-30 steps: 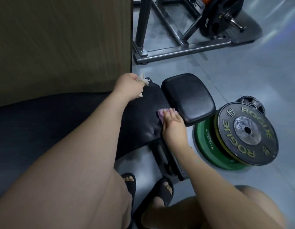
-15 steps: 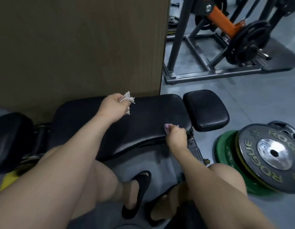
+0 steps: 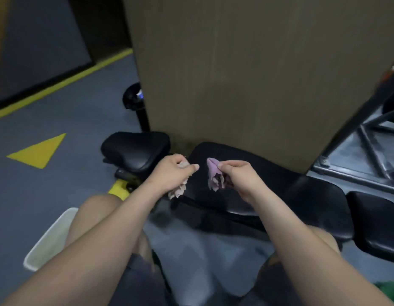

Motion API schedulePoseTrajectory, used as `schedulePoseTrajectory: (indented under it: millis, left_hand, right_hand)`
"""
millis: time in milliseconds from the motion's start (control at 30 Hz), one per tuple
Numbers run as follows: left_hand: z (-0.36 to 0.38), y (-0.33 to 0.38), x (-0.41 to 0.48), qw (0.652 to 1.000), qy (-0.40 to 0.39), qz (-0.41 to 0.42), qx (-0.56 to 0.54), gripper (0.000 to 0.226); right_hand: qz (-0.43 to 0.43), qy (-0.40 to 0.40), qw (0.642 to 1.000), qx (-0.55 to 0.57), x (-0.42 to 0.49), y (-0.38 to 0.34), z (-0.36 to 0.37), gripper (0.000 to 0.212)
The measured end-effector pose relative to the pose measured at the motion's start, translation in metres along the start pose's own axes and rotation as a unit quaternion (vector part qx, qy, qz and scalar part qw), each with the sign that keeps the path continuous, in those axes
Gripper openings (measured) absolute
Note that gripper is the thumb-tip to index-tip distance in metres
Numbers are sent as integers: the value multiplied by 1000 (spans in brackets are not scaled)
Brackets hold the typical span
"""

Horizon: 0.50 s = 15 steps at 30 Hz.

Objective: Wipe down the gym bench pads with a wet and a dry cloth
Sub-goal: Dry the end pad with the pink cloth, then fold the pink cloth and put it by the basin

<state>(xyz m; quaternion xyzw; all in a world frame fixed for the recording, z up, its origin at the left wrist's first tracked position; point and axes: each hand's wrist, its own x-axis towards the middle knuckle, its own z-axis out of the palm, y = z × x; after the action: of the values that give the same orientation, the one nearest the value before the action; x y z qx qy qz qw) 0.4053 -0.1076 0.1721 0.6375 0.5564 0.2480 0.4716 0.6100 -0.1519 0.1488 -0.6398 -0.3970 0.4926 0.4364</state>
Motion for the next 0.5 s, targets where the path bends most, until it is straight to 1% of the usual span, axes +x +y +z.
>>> schedulePoseTrajectory:
  millis: [67, 133, 167, 233, 300, 333, 433, 500]
  left_hand:
    - [-24, -14, -10, 1000, 10, 3, -6, 44]
    - [-48, -29, -17, 999, 37, 12, -18, 45]
    - [-60, -35, -21, 998, 59, 10, -25, 42]
    - [-85, -51, -27, 994, 106, -8, -32, 27]
    - [-110, -67, -33, 988, 147, -28, -40, 12]
    - [-121, -74, -37, 984, 165, -36, -53, 8]
    - [-150, -87, -54, 971, 199, -72, -111, 5]
    - [-165, -93, -63, 959, 213, -96, -160, 11]
  right_hand:
    - [-19, -32, 999, -5, 3, -16, 43, 23]
    - [-34, -73, 997, -7, 4, -32, 83, 22]
    - [-36, -92, 995, -2, 5, -38, 100, 22]
    - [-26, -135, 990, 14, 9, -49, 130, 20]
    - [-7, -159, 987, 21, 15, -57, 155, 16]
    - [-5, -166, 986, 19, 18, -61, 166, 15]
    - [-24, -182, 983, -5, 24, -72, 193, 18]
    - [-37, -211, 977, -8, 24, -77, 212, 23]
